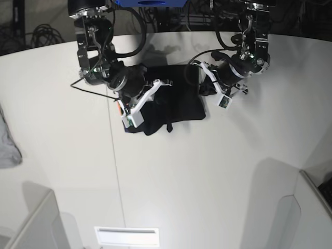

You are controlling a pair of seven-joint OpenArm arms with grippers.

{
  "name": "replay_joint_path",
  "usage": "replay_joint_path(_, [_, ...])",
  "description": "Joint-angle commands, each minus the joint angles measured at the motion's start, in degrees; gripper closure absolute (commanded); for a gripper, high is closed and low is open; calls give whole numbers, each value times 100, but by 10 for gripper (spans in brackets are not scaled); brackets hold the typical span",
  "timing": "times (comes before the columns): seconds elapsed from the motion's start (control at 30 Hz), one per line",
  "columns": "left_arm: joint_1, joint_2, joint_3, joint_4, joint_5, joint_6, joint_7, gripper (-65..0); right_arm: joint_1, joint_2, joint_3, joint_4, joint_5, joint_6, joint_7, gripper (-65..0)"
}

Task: Fold the T-shirt properly
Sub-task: 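Fold the right gripper's end over the bundle and withdraw the left gripper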

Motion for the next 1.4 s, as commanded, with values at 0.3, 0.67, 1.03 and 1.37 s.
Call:
replay_joint_path(0.3, [21, -34, 46, 124, -54, -21, -89, 0, 77, -264, -245, 25, 98, 43, 297, 0])
replay_joint_path(0.67, [135, -34, -16, 132, -54, -21, -89, 0, 51, -264, -289, -336, 98, -63, 587, 0])
replay_joint_path(1.03, [917, -43, -780, 880, -71, -284, -89, 0, 77, -264, -254, -344, 98, -63, 604, 0])
replay_joint_path(1.37, [1665, -25, -2257, 1073, -71, -1265, -89, 0, 95, -300, -236, -344, 98, -63, 622, -255])
